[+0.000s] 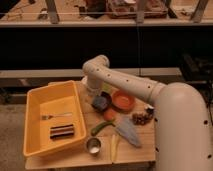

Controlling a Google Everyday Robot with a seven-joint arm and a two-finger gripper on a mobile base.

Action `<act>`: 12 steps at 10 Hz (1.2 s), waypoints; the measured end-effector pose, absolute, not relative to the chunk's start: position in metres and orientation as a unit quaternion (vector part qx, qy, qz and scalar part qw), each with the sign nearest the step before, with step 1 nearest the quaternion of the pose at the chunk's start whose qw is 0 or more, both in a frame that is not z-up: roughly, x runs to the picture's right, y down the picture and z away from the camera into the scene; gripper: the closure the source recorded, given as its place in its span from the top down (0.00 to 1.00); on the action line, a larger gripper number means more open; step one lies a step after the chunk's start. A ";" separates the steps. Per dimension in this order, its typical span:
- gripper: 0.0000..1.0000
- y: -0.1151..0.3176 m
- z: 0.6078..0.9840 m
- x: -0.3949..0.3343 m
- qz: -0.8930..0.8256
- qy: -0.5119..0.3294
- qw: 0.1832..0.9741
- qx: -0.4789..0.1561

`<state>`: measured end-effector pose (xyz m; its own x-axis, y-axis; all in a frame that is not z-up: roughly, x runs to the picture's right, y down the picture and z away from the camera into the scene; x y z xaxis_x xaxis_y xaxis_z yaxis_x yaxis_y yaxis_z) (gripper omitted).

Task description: Wipe purple bowl with sponge

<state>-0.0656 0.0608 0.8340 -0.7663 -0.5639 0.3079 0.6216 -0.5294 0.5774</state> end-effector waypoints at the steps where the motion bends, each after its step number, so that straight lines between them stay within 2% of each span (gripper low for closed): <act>1: 0.00 0.065 0.833 -0.059 -0.874 -0.348 0.335 -0.046; 4: 0.00 0.067 0.844 -0.019 -0.867 -0.344 0.354 -0.070; 7: 0.00 0.043 0.874 0.000 -0.861 -0.332 0.376 -0.091; 12: 0.00 0.008 0.890 -0.030 -0.869 -0.315 0.371 -0.089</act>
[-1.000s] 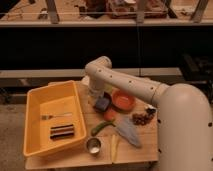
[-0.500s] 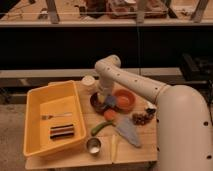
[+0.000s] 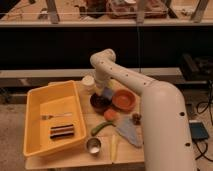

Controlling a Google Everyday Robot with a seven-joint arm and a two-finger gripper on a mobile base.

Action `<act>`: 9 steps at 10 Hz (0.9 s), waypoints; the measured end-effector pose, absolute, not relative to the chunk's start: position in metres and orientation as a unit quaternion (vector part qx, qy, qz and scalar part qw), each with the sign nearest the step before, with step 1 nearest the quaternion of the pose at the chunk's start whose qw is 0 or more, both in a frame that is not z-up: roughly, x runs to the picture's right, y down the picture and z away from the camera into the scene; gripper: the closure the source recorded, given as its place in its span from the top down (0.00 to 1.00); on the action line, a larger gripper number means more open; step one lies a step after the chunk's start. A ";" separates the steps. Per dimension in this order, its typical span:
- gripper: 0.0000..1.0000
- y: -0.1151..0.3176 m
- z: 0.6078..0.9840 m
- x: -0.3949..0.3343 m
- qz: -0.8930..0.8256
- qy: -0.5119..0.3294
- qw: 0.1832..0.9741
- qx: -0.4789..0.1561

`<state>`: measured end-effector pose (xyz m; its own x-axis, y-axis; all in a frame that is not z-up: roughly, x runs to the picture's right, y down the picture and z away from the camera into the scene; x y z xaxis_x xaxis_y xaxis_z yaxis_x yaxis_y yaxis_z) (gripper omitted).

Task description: Wipe purple bowl with sponge

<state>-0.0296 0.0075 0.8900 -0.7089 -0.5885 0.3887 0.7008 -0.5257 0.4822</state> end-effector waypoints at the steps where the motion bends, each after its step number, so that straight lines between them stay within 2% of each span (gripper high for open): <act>1: 0.00 0.006 0.888 -0.040 -0.872 -0.315 0.365 -0.085; 4: 0.00 0.017 0.874 -0.067 -0.879 -0.326 0.342 -0.069; 9: 0.00 0.051 0.843 -0.064 -0.880 -0.344 0.325 -0.051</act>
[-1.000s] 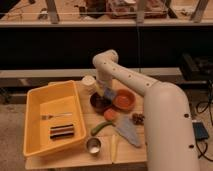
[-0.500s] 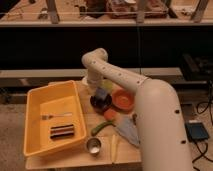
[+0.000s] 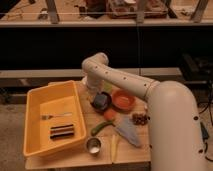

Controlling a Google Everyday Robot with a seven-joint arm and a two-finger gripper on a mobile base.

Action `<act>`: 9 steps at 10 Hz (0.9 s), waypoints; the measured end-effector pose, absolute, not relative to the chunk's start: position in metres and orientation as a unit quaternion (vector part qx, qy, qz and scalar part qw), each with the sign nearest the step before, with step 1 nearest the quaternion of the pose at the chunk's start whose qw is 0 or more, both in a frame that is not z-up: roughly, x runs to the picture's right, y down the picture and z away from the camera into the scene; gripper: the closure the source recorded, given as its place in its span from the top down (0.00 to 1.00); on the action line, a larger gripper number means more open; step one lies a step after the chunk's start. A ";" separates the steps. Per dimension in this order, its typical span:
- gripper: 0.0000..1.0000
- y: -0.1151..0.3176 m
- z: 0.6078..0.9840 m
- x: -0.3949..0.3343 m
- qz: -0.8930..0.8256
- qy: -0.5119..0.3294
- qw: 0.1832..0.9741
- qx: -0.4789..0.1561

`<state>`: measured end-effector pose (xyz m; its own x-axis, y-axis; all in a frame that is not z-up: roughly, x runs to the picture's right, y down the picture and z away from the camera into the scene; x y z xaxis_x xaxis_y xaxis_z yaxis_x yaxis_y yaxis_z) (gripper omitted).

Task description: Wipe purple bowl with sponge

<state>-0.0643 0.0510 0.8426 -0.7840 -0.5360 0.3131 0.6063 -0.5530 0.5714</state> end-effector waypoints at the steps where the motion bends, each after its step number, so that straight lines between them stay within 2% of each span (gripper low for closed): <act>1: 0.00 0.058 0.839 -0.059 -0.880 -0.346 0.320 -0.054; 5: 0.00 0.069 0.843 -0.014 -0.875 -0.343 0.332 -0.077; 9: 0.00 0.038 0.872 0.007 -0.871 -0.320 0.360 -0.100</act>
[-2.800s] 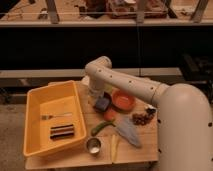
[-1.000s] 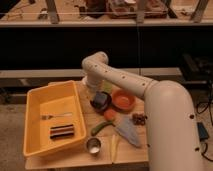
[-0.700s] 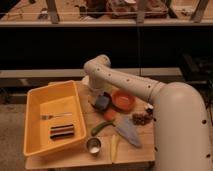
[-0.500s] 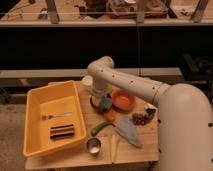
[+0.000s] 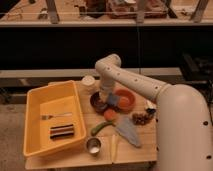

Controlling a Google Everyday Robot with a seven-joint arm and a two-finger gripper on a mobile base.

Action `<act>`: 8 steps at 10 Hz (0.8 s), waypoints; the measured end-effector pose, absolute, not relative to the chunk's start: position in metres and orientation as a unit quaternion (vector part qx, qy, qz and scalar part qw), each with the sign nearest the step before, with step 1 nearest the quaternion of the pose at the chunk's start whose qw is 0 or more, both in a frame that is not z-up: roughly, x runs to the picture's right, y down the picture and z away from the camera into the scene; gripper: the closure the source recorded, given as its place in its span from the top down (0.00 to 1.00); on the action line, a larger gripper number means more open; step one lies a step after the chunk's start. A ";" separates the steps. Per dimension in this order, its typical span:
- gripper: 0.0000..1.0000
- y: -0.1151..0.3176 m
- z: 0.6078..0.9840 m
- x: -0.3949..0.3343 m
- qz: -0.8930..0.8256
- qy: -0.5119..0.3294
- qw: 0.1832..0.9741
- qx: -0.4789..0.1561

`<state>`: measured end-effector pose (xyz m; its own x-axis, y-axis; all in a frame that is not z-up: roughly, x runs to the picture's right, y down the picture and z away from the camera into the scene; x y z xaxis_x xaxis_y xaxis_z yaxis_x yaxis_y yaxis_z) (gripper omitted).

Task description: Wipe purple bowl with sponge

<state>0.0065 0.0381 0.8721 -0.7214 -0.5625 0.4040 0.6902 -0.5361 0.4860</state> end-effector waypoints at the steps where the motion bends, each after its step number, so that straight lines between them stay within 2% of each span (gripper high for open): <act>1: 0.00 0.029 0.879 0.004 -0.872 -0.315 0.360 -0.102; 4: 0.00 0.020 0.886 -0.031 -0.879 -0.312 0.346 -0.098; 8: 0.00 0.030 0.875 -0.064 -0.887 -0.322 0.322 -0.082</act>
